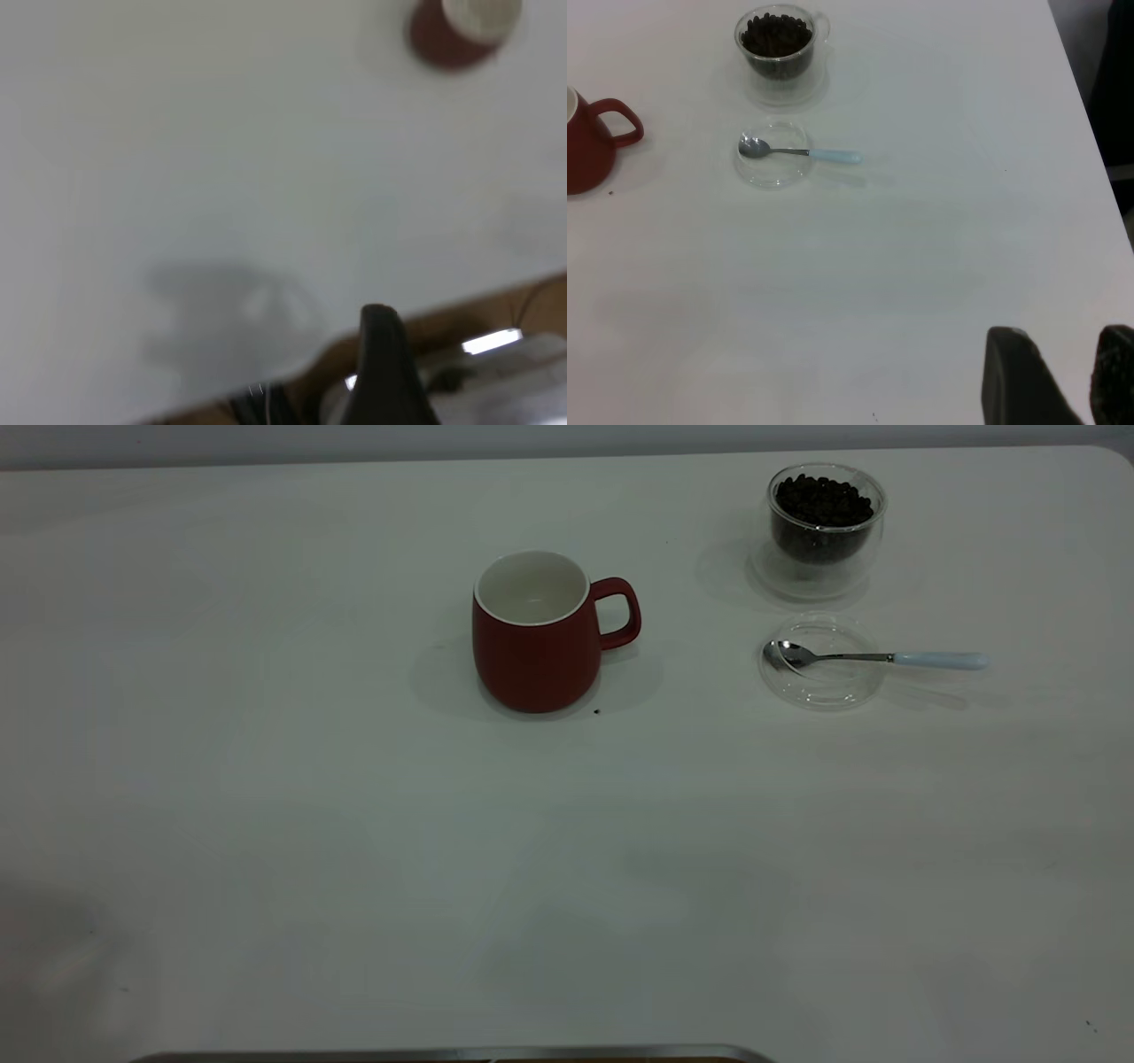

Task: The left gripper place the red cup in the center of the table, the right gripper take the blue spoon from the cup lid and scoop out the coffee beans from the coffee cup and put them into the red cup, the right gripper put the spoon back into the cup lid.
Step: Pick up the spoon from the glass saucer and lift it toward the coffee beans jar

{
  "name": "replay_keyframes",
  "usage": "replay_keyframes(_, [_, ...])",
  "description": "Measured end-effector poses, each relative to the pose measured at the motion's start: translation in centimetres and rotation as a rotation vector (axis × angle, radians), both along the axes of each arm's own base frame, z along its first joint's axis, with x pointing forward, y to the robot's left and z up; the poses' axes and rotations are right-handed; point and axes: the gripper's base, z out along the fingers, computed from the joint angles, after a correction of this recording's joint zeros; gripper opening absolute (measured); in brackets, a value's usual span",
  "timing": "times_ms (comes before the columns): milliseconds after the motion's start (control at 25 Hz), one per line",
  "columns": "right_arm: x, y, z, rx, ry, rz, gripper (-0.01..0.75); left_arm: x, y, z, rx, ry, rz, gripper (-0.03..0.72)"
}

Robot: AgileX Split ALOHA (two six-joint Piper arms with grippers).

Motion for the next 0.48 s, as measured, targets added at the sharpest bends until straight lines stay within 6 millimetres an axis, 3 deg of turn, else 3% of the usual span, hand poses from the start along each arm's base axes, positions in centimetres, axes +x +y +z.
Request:
replay_keyframes(320, [0.0,0.0,0.0,0.000,0.000,0.000,0.241,-9.1,1.6,-7.0,0.054,-0.021,0.158,0.561])
replay_keyframes(480, [0.0,0.0,0.0,0.000,0.000,0.000,0.241,-12.0,2.6,-9.2,0.093,-0.113,0.253,0.561])
